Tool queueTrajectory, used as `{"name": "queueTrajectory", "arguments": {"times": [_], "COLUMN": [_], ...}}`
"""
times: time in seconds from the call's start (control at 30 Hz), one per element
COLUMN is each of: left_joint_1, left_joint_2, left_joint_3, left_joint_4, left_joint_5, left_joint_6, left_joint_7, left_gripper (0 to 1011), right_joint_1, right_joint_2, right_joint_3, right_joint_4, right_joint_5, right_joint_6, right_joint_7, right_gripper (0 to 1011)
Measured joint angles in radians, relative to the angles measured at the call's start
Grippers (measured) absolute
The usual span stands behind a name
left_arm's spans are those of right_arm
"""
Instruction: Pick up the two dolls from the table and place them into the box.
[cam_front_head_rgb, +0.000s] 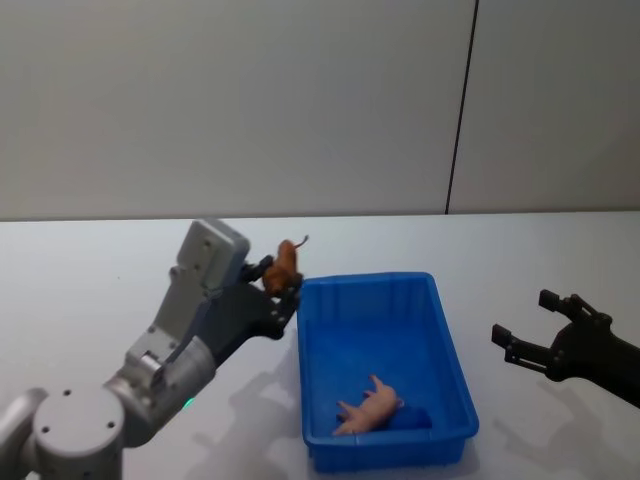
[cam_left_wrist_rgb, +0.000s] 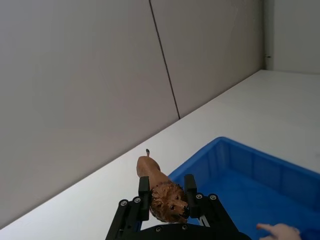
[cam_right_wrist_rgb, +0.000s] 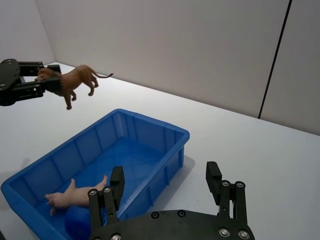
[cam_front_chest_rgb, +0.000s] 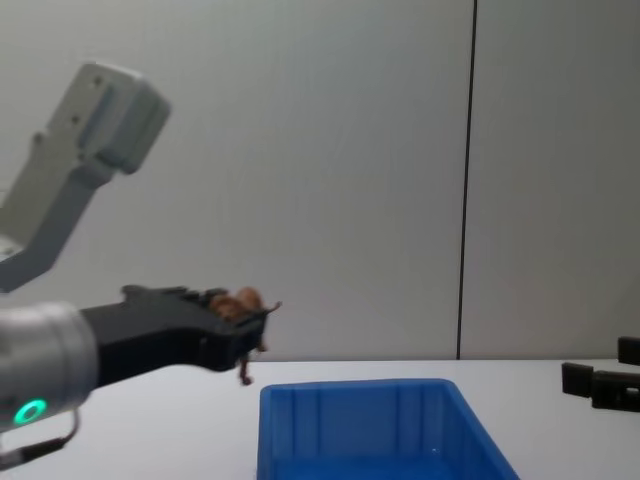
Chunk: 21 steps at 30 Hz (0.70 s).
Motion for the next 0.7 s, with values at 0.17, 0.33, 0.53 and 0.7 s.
{"name": "queueTrajectory", "arguments": {"times": [0.17,0.33,0.53,0.7], "left_joint_1": [-0.033,-0.055,-0.068,-0.072], "left_joint_2": [-0.040,-0.072,-0.096,-0.104], "left_joint_3": [0.018,0.035,0.048,0.052], "left_joint_4": [0.026,0.050,0.069,0.076], "left_joint_5": [0.021,0.033,0.040,0.044], "left_joint_6": [-0.010,-0.016,-0.018,-0.023], "left_joint_7": [-0.035,-0.059,-0.076,-0.078], "left_gripper": [416,477,680,813], "right_joint_1": [0.000,0.000,0.000,0.000], "right_joint_2": [0.000,0.000,0.000,0.000], "right_joint_3": [0.000,0.000,0.000,0.000], "right_joint_4": [0.000,0.000,0.000,0.000], "right_joint_5": [0.000,0.000,0.000,0.000], "right_joint_6": [0.000,0.000,0.000,0.000], "right_joint_7": [0.000,0.000,0.000,0.000], "right_gripper": [1004,1004,1004,1004]}}
